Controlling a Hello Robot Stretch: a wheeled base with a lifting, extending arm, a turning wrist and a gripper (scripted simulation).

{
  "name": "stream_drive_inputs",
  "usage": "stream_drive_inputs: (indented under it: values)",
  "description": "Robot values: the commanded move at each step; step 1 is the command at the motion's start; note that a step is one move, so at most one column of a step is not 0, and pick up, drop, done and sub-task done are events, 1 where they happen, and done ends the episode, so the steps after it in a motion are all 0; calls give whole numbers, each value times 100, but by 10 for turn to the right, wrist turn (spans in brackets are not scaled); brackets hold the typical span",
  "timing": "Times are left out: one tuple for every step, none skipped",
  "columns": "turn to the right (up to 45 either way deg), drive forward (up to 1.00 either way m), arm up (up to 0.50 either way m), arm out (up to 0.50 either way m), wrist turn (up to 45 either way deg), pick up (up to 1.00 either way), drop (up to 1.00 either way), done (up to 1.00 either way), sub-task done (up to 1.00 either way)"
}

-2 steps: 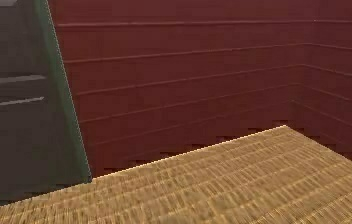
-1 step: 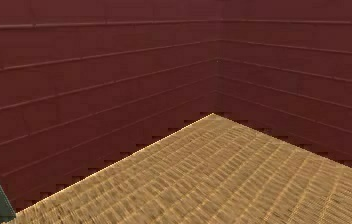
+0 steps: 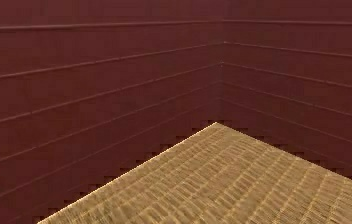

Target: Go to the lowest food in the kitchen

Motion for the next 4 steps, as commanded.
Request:
stream_drive_inputs:
  values:
    - [-450,0,0,0,0,0,0,0,0]
    - [-390,0,0,0,0,0,0,0,0]
    - [0,45,0,0,0,0,0,0,0]
    - [-450,0,0,0,0,0,0,0,0]
